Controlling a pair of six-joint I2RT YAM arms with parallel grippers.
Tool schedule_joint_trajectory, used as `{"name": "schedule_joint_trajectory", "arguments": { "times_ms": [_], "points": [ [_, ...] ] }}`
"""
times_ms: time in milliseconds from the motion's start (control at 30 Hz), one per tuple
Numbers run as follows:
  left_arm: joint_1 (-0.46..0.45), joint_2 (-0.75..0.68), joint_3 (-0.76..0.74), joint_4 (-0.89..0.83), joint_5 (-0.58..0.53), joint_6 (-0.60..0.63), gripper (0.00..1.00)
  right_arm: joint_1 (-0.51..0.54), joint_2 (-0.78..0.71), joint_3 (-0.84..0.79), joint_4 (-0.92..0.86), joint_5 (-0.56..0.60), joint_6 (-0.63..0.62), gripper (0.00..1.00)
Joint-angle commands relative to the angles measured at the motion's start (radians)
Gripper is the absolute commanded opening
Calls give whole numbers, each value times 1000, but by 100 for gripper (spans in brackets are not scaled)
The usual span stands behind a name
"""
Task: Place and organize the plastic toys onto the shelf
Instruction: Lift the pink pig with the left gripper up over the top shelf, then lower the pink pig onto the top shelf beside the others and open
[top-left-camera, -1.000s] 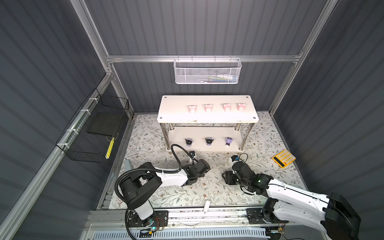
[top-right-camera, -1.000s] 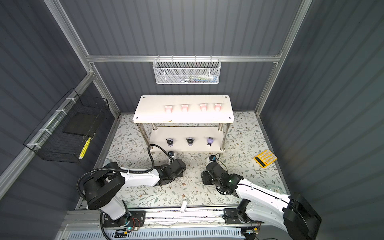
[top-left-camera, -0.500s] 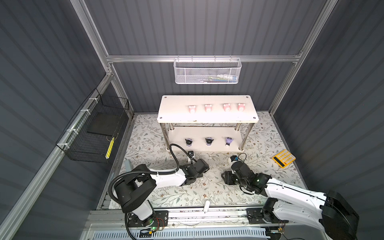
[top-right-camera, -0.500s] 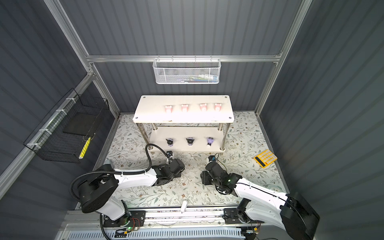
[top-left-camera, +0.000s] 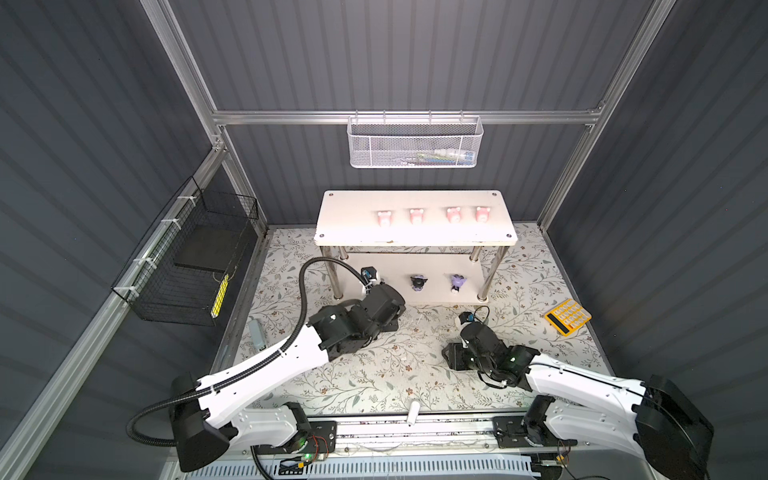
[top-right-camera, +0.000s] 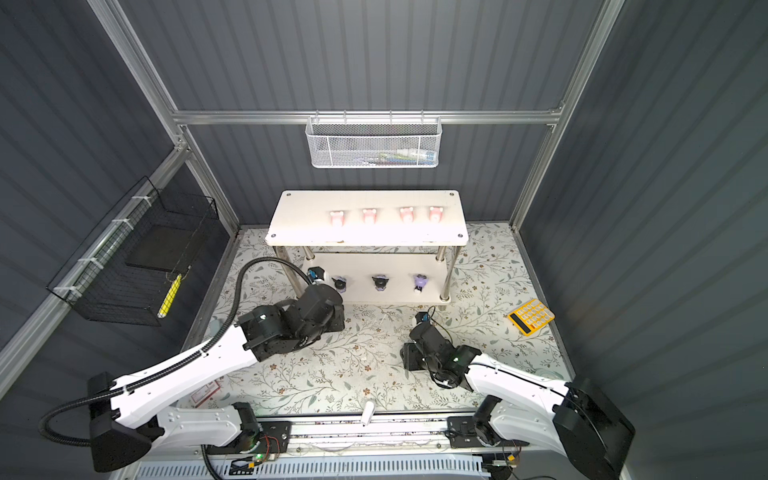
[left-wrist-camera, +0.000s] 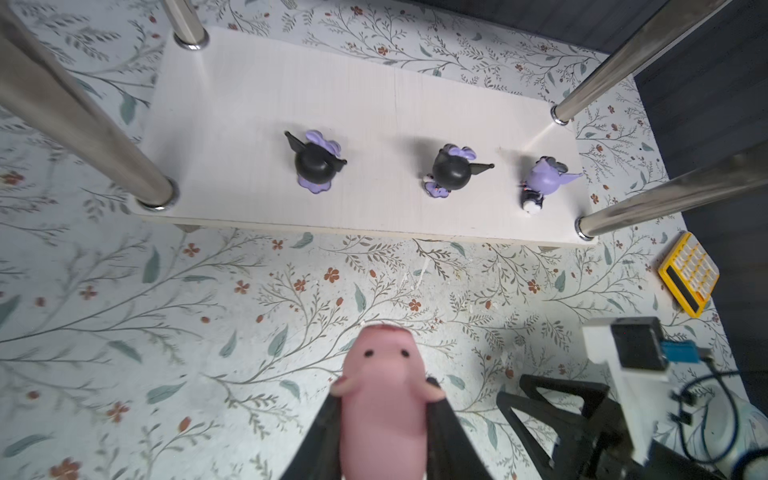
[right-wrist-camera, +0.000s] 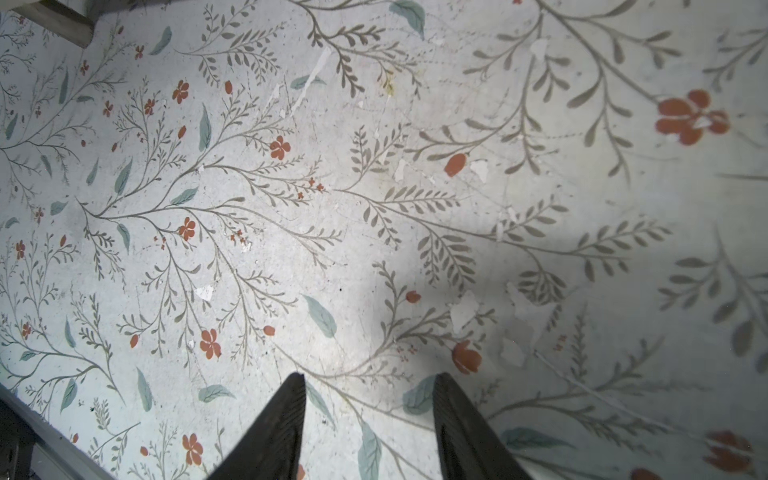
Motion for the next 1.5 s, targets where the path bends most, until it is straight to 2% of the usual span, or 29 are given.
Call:
{"name": "schedule_joint_trajectory", "arguments": {
  "times_ms": [0,233,333,400,700,933,1467],
  "points": [
    [-5,-14,138,-278,-54,70,31,-4,13,32,9,-14,-20,52],
    [13,21,492,-382,-141,237,32,-4,65,45,29,-42,-28,52],
    [78,73,622,-385,-154,328,32,-5,85,51,34,-52,-32,52],
    [139,99,663,-342,-109,390,32,-4,94,53,42,-57,-32,52],
    [377,262,776,-168,125,523,33,-3,75,64,38,-69,-41,53],
    [481,391,843,-137,190,553,33,-3,57,44,35,-54,-27,53],
    [554,480,869,-122,228,568,33,-5,57,30,42,-47,-18,53]
  ]
}}
